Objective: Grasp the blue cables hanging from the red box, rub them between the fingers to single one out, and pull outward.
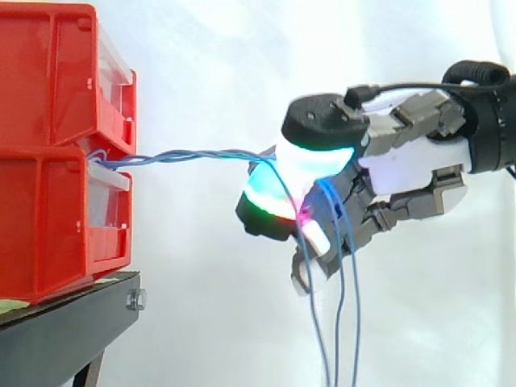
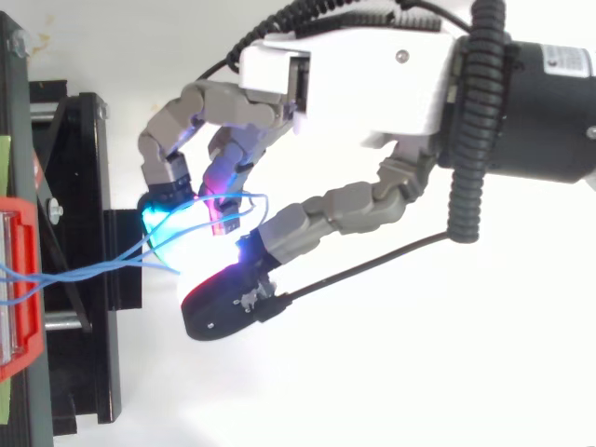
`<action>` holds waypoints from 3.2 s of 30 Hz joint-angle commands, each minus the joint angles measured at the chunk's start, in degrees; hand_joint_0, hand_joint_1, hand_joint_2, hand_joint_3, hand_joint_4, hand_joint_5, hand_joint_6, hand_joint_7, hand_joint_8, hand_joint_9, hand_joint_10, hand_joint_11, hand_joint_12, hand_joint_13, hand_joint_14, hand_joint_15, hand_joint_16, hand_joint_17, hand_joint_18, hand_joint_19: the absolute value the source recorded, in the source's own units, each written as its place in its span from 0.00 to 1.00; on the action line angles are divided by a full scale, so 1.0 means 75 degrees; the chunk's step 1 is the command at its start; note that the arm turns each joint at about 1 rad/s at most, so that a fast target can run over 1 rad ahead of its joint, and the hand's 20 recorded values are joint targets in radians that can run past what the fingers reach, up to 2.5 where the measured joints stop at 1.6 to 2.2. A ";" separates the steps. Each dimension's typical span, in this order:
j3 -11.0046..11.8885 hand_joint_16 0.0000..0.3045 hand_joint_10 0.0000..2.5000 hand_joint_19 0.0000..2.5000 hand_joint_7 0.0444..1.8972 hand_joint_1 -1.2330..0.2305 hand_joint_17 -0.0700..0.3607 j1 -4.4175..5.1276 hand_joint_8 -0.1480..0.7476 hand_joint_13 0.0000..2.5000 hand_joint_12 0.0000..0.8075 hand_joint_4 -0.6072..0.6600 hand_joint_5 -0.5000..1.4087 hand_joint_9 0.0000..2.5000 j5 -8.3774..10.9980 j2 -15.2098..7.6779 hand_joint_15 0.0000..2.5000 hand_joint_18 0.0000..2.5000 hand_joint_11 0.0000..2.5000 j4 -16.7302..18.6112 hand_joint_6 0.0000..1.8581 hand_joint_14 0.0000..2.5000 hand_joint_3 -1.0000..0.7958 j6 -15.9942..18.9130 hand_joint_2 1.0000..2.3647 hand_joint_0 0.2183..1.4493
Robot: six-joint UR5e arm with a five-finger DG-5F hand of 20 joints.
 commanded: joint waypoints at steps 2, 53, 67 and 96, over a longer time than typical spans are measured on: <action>0.0006 0.14 0.01 0.19 0.54 0.47 0.39 0.0002 0.43 0.31 0.41 0.52 0.20 0.41 0.0021 0.0166 0.25 0.22 0.30 -0.0187 0.48 0.01 0.28 -0.0464 0.00 0.26; 0.0124 0.15 0.01 0.19 0.53 0.39 0.40 -0.0057 0.43 0.32 0.43 0.53 0.20 0.40 -0.0015 0.0224 0.25 0.24 0.30 -0.0234 0.49 0.01 0.28 -0.1835 0.00 0.23; 0.0159 0.15 0.01 0.21 0.57 0.47 0.39 -0.0057 0.43 0.32 0.42 0.53 0.20 0.42 -0.0015 0.0213 0.26 0.23 0.30 -0.0234 0.47 0.01 0.37 -0.1976 0.01 0.29; 0.0147 0.15 0.01 0.21 0.56 0.60 0.39 -0.0068 0.43 0.32 0.42 0.52 0.20 0.42 -0.0015 0.0213 0.25 0.23 0.30 -0.0234 0.47 0.01 0.29 -0.2152 0.00 0.28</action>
